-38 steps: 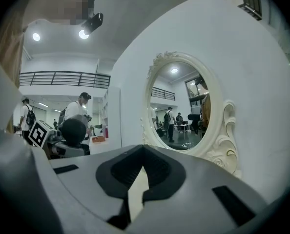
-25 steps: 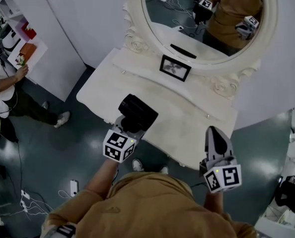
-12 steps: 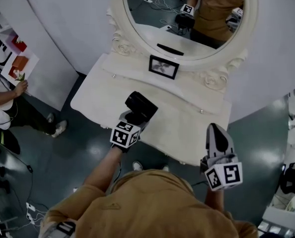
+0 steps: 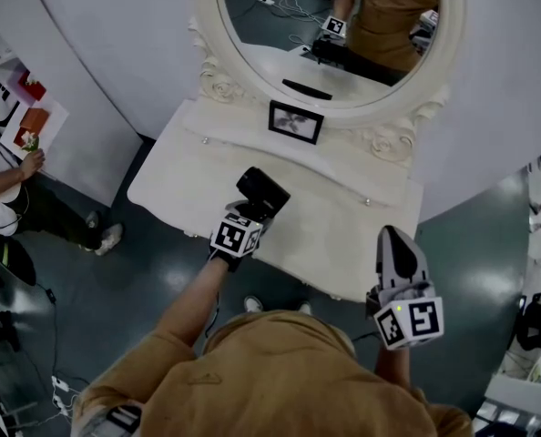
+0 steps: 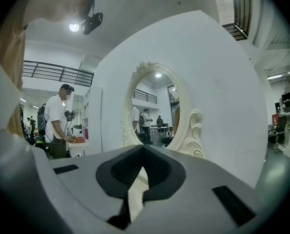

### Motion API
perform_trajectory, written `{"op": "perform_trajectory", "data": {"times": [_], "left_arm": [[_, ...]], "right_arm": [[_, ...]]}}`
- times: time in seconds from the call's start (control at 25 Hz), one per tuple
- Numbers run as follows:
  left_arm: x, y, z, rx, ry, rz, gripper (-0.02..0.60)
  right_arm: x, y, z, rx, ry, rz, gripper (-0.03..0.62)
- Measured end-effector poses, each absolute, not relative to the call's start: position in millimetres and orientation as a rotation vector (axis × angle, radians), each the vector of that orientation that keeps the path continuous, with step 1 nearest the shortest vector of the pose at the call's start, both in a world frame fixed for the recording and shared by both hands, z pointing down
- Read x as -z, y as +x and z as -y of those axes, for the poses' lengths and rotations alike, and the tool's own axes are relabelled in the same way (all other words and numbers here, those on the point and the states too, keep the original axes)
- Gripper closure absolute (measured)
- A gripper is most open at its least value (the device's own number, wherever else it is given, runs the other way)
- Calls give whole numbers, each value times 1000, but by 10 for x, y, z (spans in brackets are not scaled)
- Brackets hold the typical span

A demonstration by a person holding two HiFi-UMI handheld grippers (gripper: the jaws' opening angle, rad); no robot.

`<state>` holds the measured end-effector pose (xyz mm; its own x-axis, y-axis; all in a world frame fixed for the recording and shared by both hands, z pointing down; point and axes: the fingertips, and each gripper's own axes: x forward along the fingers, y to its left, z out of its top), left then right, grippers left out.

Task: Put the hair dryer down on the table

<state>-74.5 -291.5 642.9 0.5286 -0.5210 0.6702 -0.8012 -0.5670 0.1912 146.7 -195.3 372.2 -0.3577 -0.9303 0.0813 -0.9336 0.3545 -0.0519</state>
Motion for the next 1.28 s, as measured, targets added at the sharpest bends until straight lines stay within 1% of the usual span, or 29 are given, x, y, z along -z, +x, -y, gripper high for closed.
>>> {"op": "perform_trajectory", "data": {"times": [0.56,1.28], "left_arm": [[-6717,-634,3220,-978,2250,1104,314],[-7208,-330,3457,-1104,2208,1000,308]], "right_arm": [[-3847,1525,1837,-185,1773,2516,591],[-3914,1668,1749,-209,1800,2450,591]]}}
